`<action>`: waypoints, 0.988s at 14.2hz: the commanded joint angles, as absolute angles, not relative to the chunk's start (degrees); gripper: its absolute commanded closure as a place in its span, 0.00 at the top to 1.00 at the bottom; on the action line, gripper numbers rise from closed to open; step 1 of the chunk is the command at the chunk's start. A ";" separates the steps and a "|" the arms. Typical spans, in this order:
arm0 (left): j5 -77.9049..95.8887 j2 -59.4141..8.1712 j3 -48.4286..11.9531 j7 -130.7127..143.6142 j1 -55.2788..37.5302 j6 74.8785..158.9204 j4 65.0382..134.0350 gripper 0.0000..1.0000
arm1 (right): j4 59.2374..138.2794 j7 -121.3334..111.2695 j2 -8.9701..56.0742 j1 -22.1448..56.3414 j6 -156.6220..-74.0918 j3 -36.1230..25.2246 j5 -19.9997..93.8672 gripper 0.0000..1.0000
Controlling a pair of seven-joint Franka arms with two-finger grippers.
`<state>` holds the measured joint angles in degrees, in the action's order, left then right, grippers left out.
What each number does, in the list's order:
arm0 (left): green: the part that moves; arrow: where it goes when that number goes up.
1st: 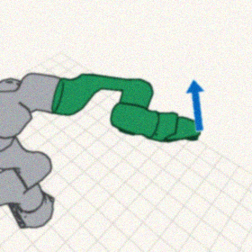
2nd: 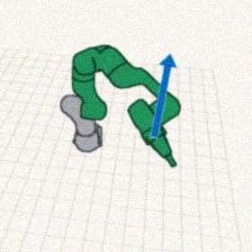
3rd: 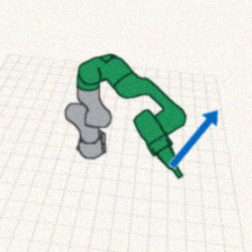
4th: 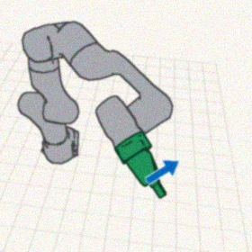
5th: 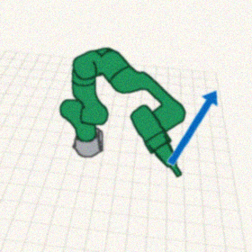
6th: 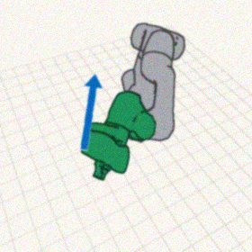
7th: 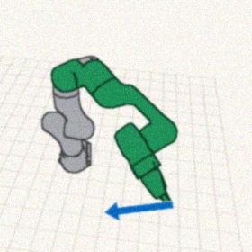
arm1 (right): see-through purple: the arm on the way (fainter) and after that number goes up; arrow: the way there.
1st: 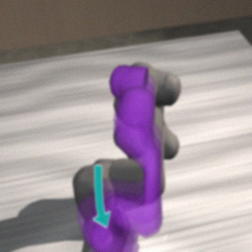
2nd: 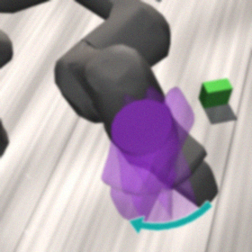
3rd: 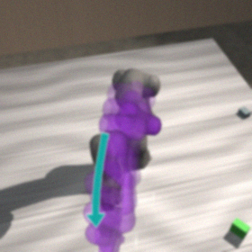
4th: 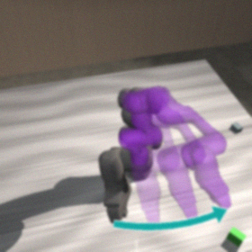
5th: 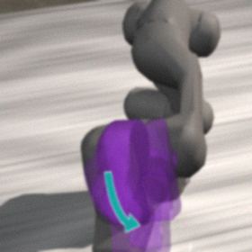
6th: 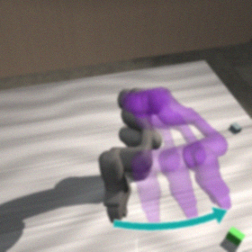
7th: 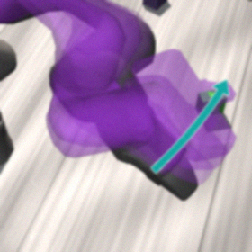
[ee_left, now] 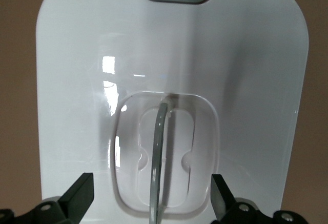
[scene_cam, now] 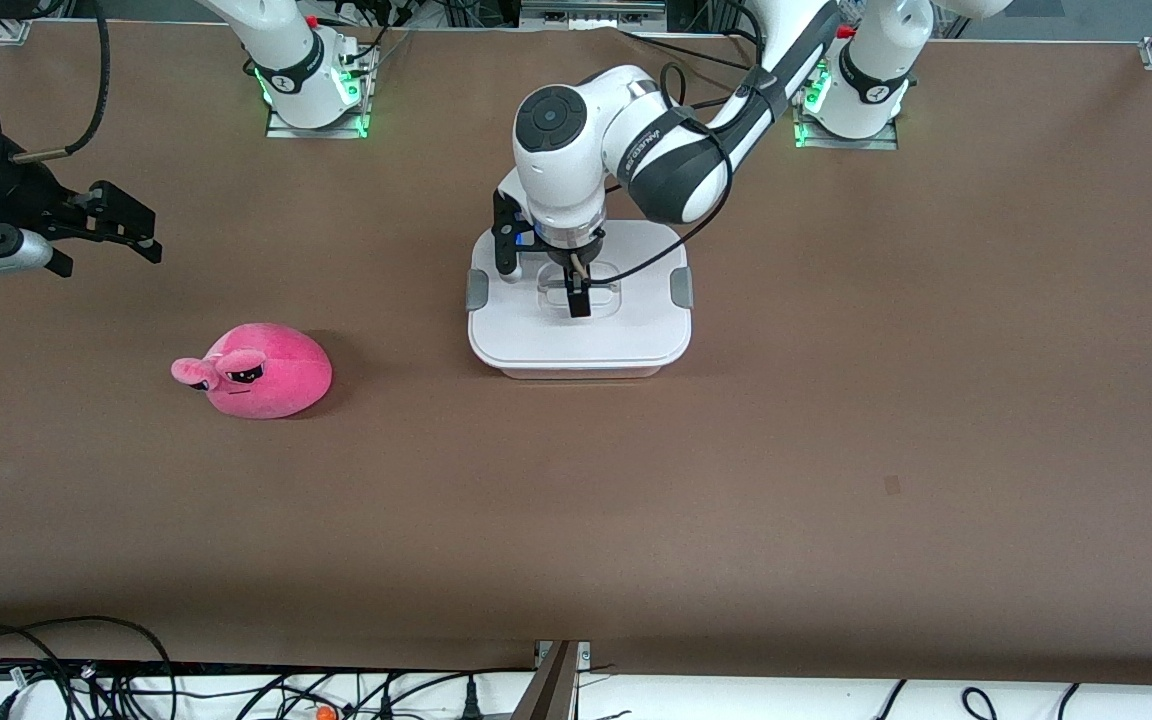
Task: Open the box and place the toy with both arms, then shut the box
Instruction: 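Move the left gripper over the box and grasp the lid handle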
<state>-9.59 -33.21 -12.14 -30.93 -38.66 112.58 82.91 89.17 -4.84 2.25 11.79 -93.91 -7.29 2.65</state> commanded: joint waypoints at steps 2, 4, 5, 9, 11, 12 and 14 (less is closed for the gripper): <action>-11.16 -31.90 -11.87 -30.15 -39.11 114.87 85.87 1.00 | 88.33 -5.36 2.37 11.69 -93.43 -7.38 3.60 1.00; -11.16 -31.73 -11.87 -30.85 -39.02 114.79 85.87 1.00 | 88.33 -5.36 2.37 11.69 -93.34 -7.38 3.60 1.00; -11.08 -31.47 -11.87 -30.85 -38.94 114.70 85.87 0.93 | 88.33 -5.36 2.37 11.69 -93.34 -7.38 3.60 1.00; -11.07 -31.03 -11.87 -30.67 -38.93 114.52 85.87 0.71 | 88.24 -5.36 2.37 11.78 -93.60 -7.30 3.69 1.00; -11.07 -30.85 -11.87 -30.41 -39.02 114.17 85.87 0.52 | 88.24 -5.36 2.37 11.78 -93.52 -7.29 3.60 1.00; -11.07 -30.68 -11.87 -30.24 -39.02 114.08 85.87 0.39 | 88.24 -5.36 2.37 11.78 -93.60 -7.29 3.60 1.00; -11.07 -30.50 -11.87 -30.15 -39.11 113.99 85.87 0.13 | 88.24 -5.36 2.29 11.78 -93.60 -7.29 3.60 1.00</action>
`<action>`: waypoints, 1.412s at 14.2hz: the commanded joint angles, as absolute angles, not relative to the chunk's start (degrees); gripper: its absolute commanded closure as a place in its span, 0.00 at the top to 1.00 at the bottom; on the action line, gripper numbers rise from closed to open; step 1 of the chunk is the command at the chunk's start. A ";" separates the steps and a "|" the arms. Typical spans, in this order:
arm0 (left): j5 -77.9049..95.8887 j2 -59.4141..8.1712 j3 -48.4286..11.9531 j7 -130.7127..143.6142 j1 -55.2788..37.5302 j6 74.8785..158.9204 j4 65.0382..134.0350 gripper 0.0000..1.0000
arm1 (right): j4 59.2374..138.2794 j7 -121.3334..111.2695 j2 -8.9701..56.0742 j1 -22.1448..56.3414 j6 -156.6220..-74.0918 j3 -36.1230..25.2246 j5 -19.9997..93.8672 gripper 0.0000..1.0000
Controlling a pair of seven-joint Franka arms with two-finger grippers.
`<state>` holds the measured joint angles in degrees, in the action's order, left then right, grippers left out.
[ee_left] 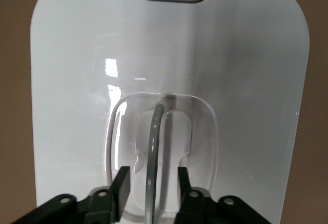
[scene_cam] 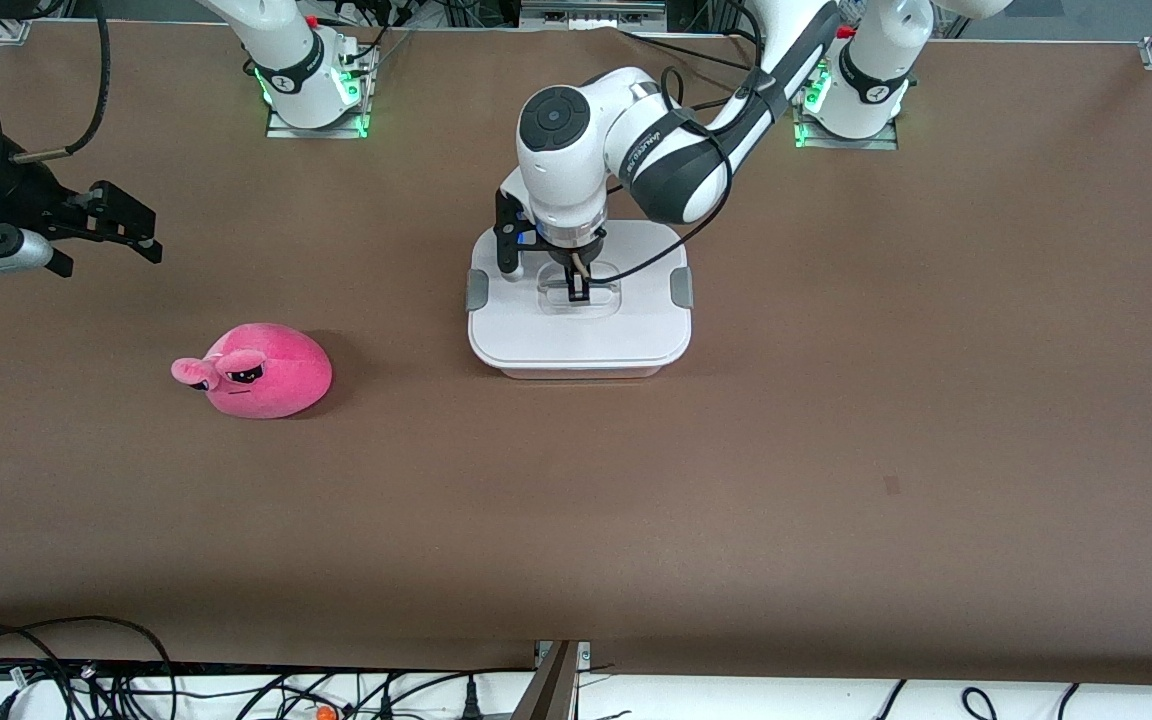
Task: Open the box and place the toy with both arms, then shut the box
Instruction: 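Lift the white lid with the left gripper and set it beside the box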
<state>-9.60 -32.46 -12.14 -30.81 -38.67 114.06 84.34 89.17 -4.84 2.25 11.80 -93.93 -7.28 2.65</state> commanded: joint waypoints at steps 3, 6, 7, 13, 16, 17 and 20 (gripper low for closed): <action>-11.07 -30.50 -11.87 -30.06 -39.20 113.99 85.87 0.00 | 88.24 -5.36 2.29 11.78 -93.52 -7.29 3.60 1.00; -11.07 -29.89 -11.95 -30.06 -39.11 113.99 85.78 0.00 | 88.24 -5.36 2.29 11.78 -93.52 -7.29 3.69 1.00; -10.90 -29.71 -11.95 -30.15 -39.11 113.99 85.69 0.00 | 88.24 -5.36 2.37 11.78 -93.52 -7.29 3.69 1.00; -9.67 -25.76 -12.04 -30.32 -38.67 110.84 85.08 0.00 | 88.24 -5.36 2.29 11.95 -93.51 -7.21 3.69 1.00; -6.25 -23.39 -11.78 -29.45 -36.22 109.34 84.82 0.00 | 88.24 -5.36 2.29 11.95 -93.43 -7.29 3.69 1.00; -5.46 -22.68 -11.86 -29.70 -34.04 108.81 84.81 0.00 | 88.24 -5.36 2.29 11.95 -93.34 -7.29 3.69 1.00; -0.64 -20.66 -12.04 -35.39 -27.79 108.55 84.64 0.00 | 88.24 -5.45 2.37 11.78 -93.60 -7.38 3.52 1.00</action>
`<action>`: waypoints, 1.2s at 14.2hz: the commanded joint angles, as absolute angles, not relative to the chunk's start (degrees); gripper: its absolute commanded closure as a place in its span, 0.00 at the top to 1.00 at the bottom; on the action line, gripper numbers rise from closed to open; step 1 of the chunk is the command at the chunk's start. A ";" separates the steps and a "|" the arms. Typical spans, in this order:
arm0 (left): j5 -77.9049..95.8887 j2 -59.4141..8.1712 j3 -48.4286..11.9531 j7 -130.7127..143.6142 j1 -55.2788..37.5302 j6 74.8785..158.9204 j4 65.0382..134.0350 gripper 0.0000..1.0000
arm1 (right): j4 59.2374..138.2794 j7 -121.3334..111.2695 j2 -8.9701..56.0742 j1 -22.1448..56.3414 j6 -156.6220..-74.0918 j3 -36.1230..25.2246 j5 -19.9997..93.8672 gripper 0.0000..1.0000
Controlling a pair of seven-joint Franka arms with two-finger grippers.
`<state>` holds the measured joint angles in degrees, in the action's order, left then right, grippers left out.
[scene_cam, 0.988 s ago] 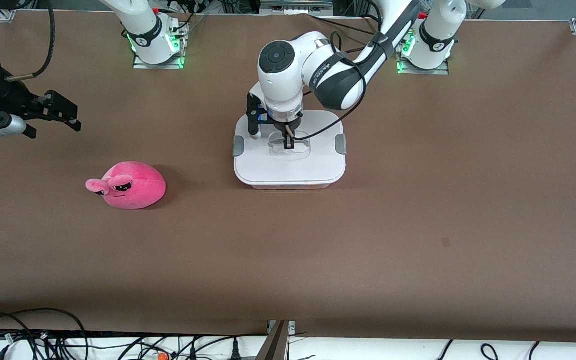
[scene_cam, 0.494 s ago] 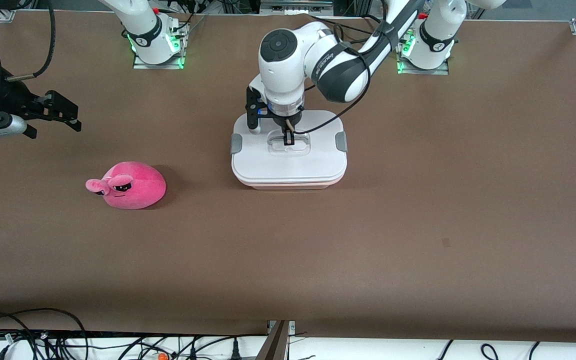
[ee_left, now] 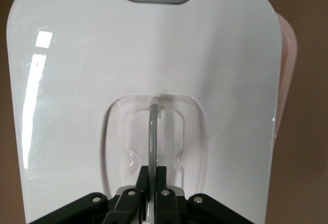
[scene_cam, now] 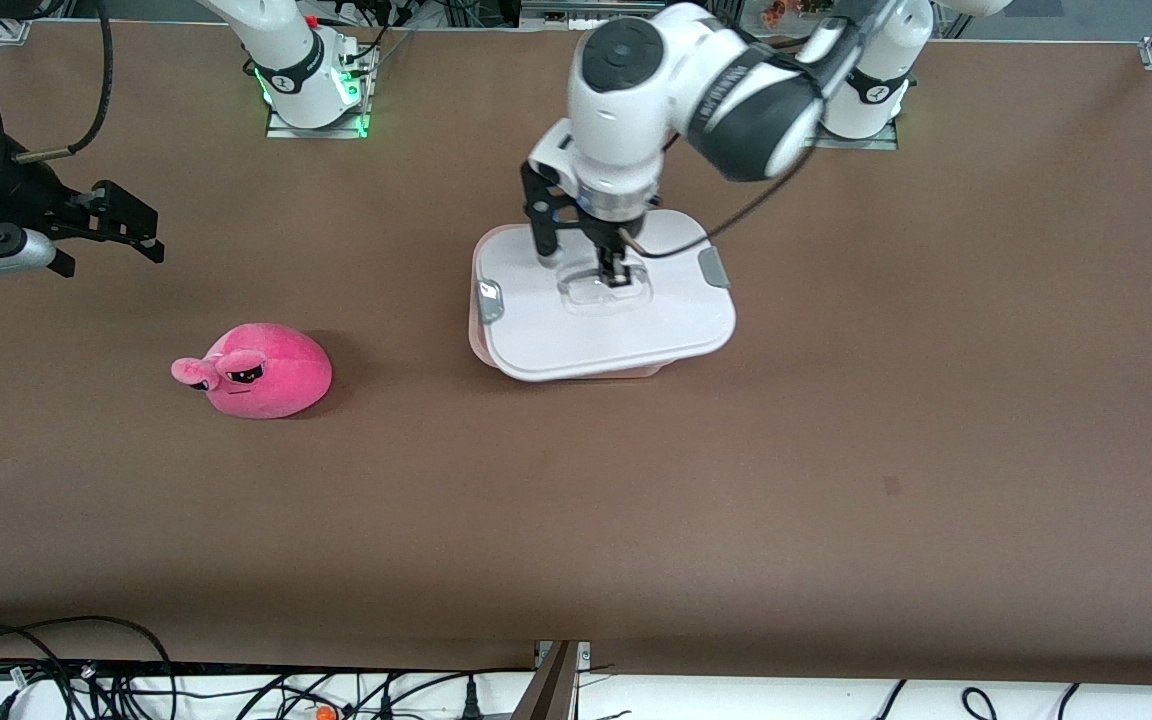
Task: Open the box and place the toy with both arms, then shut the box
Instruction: 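Lift the white lid with the left gripper and set it beside the box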
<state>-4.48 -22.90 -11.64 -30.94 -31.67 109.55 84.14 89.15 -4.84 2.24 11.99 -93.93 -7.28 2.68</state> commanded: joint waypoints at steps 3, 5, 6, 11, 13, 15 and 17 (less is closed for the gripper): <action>2.11 -19.42 -11.87 -38.06 -21.64 103.47 81.41 0.00 | 88.24 -5.54 2.37 11.60 -93.69 -7.56 3.52 1.00; 2.11 -19.51 -11.43 -37.62 -17.95 100.21 78.15 0.00 | 88.24 -5.71 2.37 11.51 -93.69 -7.56 3.60 1.00; 2.11 -19.51 -11.43 -37.97 -15.67 100.20 77.96 0.00 | 88.24 -5.71 2.37 11.51 -93.78 -7.56 3.60 1.00; 2.90 -19.51 -11.60 -38.41 -6.78 98.80 77.96 0.00 | 88.07 -5.71 2.81 11.08 -94.04 -8.17 3.25 1.00; 2.81 -19.42 -11.78 -38.50 -4.15 96.34 77.87 0.00 | 88.33 -5.28 4.81 10.73 -96.39 -8.53 4.30 1.00; 2.29 -19.34 -11.69 -38.58 -2.29 94.14 77.78 0.00 | 87.28 -5.37 8.35 9.68 -97.91 -9.05 9.28 1.00; 2.02 -19.34 -11.43 -42.43 -0.36 92.73 77.17 0.00 | 86.66 -7.89 8.44 6.26 -97.39 -11.15 19.90 1.00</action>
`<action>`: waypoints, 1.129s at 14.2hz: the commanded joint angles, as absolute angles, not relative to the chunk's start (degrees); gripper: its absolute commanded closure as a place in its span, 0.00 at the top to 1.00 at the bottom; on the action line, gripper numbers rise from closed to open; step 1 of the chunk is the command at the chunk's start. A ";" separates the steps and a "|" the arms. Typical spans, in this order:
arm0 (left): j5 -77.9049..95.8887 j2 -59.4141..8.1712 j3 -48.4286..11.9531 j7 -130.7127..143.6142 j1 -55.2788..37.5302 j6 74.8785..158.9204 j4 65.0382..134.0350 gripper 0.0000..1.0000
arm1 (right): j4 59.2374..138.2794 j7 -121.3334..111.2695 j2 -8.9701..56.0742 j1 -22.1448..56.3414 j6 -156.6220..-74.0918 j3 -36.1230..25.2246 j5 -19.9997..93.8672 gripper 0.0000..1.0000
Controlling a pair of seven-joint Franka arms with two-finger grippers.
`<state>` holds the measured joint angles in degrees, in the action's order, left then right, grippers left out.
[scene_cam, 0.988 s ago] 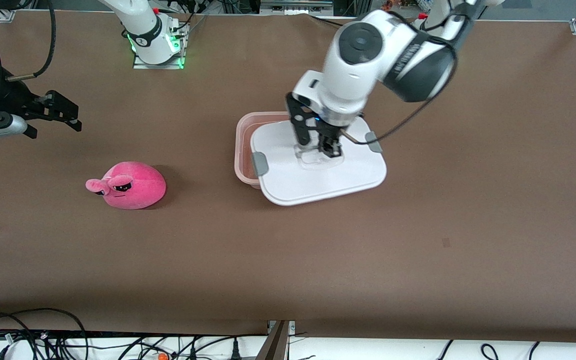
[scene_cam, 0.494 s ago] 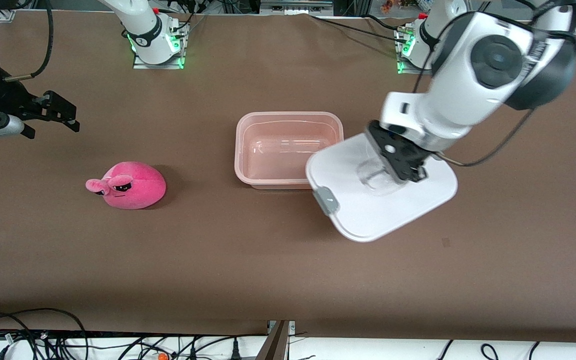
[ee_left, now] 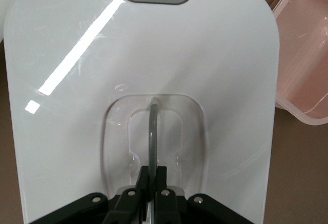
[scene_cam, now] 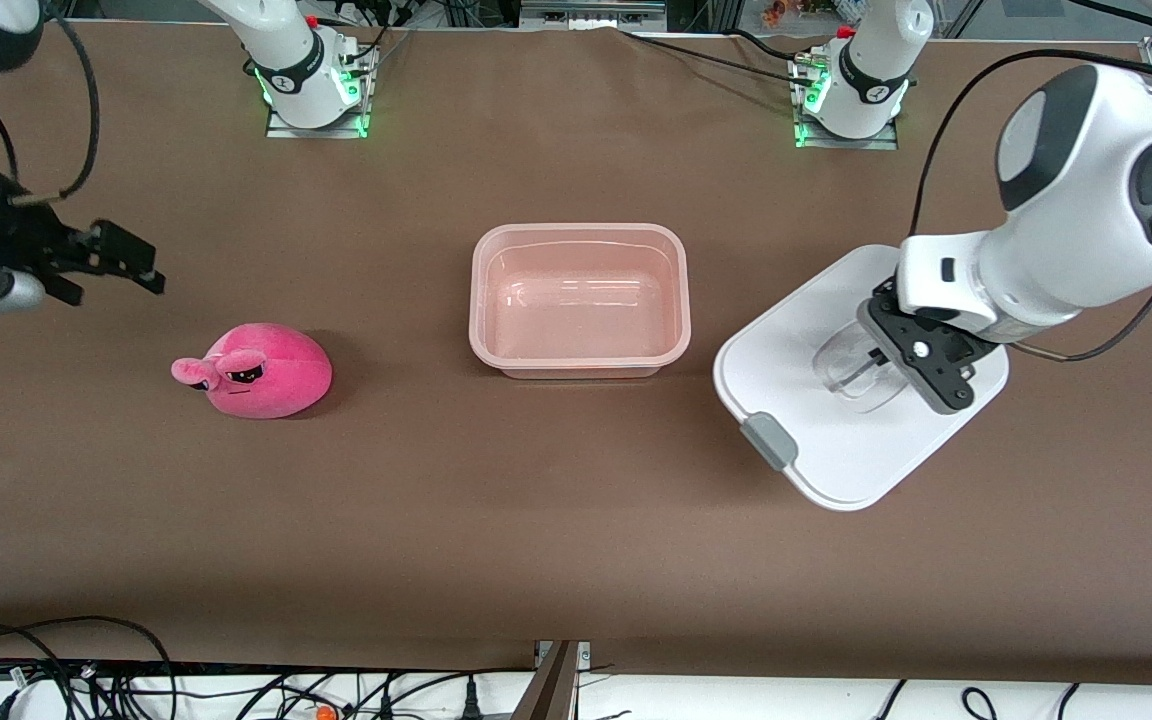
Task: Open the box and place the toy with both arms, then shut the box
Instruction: 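Lift the white lid with the left gripper and set it beside the box, then reach the right gripper to the pink plush toy and grasp it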
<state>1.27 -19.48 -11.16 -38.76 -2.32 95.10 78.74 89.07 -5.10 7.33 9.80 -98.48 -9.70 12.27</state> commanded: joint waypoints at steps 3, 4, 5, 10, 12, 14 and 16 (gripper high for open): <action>1.85 -19.42 -11.25 -44.20 3.24 91.68 77.52 0.00 | 85.87 -14.67 7.65 6.41 -95.89 -10.99 13.31 1.00; 1.85 -19.51 -11.34 -45.78 4.21 91.15 77.52 0.00 | 85.52 -14.33 7.73 6.59 -95.54 -10.20 11.10 1.00; 2.02 -19.51 -11.34 -46.57 4.39 90.97 77.61 0.00 | 85.60 -14.24 7.73 6.59 -95.36 -9.85 10.55 1.00; 2.11 -19.51 -11.34 -46.67 5.45 89.65 77.61 0.00 | 86.75 -13.71 9.31 5.89 -94.39 -10.02 10.81 1.00; 2.11 -19.51 -11.34 -46.76 5.54 89.56 77.61 0.00 | 86.57 -13.36 12.64 7.29 -95.01 -9.84 9.76 1.00; 2.20 -19.51 -11.34 -46.76 5.80 89.47 77.52 0.00 | 86.66 -13.36 14.76 7.47 -95.10 -9.93 9.49 1.00; 2.29 -19.51 -11.25 -46.76 5.89 89.38 77.43 0.00 | 86.75 -13.36 16.95 7.47 -95.36 -10.02 9.40 1.00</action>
